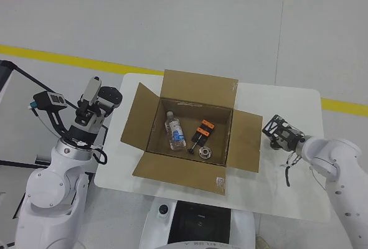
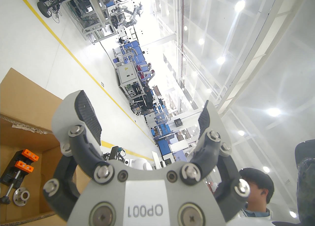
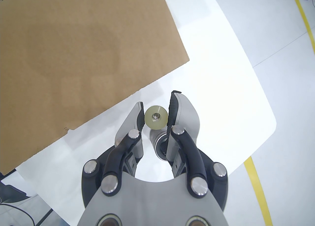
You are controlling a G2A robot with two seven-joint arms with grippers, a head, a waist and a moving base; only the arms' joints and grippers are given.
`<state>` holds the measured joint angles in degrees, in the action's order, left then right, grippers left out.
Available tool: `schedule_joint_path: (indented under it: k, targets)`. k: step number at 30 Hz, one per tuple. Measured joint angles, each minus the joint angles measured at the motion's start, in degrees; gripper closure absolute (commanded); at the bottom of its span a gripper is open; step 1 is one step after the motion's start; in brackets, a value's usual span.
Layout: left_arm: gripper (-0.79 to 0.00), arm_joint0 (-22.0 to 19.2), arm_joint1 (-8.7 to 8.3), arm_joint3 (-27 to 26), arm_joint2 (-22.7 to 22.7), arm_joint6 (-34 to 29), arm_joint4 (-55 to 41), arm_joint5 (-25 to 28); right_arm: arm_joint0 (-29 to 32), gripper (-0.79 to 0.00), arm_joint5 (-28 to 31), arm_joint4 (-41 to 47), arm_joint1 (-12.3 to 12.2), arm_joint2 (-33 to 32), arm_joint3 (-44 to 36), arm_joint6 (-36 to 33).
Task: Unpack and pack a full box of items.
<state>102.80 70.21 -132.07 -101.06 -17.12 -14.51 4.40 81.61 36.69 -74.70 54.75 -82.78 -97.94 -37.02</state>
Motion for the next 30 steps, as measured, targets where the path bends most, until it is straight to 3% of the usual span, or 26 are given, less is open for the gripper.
schedule_joint_path:
  k: [15,22,30]
  targets:
    - [-0.785,0.0,0.0,0.0,0.0,0.0,0.0,0.0,2.57,0.0,-2.3,1.49,-0.69,-5.41,-1.64,-1.01]
    - [-0.785,0.0,0.0,0.0,0.0,0.0,0.0,0.0,5.12,0.0,-3.49,2.81,-1.04,-9.27,-6.62,-0.98]
    - [-0.785,0.0,0.0,0.0,0.0,0.0,0.0,0.0,3.18,0.0,-3.4,4.06,-1.05,-9.03,-9.76,0.12]
